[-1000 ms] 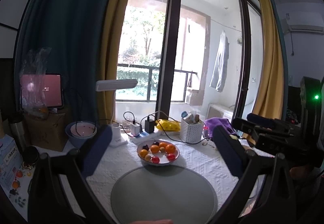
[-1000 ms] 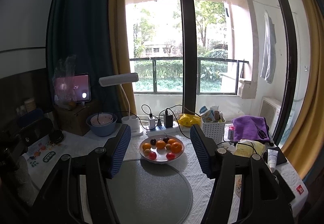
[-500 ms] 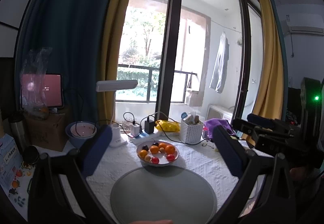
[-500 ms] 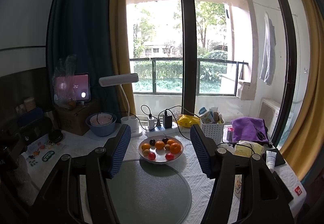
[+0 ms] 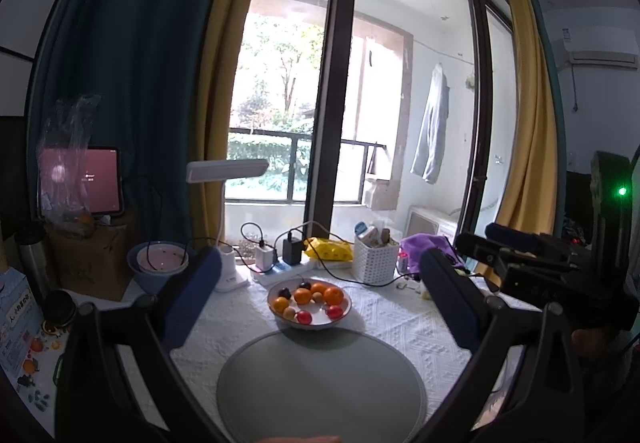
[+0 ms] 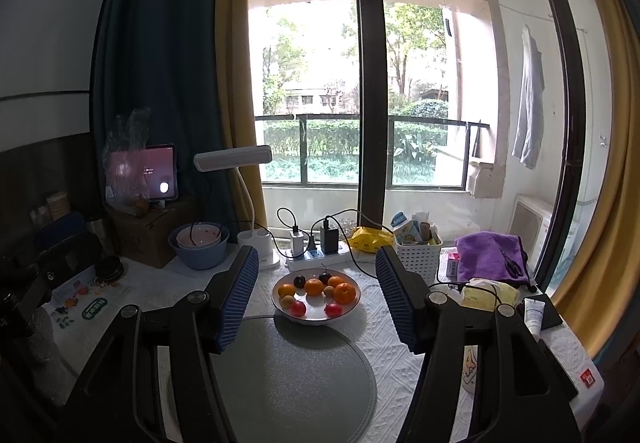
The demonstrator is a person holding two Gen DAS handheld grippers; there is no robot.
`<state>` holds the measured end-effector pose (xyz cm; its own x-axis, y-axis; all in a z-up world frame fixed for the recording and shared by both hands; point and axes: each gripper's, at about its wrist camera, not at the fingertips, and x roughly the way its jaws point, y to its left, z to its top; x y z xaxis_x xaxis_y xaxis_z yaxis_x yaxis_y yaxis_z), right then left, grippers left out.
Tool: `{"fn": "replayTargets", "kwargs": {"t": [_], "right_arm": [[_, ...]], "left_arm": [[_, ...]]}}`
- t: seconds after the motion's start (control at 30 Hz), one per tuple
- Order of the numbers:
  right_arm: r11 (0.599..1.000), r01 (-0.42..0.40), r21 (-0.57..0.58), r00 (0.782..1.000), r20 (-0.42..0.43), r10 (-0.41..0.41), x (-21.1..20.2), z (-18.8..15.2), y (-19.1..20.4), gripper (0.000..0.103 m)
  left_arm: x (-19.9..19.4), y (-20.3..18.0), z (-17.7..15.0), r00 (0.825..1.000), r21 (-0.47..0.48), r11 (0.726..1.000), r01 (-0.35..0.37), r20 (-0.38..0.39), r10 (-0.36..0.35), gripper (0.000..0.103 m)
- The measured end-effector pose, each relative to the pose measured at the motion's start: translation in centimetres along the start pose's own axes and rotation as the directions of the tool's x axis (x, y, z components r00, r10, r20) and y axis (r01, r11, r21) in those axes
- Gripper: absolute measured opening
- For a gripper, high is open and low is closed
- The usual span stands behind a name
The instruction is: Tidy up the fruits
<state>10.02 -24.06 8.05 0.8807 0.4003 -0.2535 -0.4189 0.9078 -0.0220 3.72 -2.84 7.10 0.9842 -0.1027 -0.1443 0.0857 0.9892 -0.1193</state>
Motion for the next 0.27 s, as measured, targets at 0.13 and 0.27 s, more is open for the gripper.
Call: {"fn": "replayTargets", "kwargs": {"t": [0.13,0.27], "right_arm": [[1.0,-0.002,-0.001,1.0,-0.004,0.002,0.13,-0.02,-0.03,0.064],[1.0,-0.01,-0.003,1.0,-0.024,0.01,0.9,-0.48,-0.16,0.064]], "left_arm": [[0.07,-0.01,-0.04,1.0,-0.004,1.0,0.008,-0.009,-0.008,0.1],[0.67,-0.37,-0.87,0.999,0.005,0.999,0.042,-0.033,-0.042,0.1]]}}
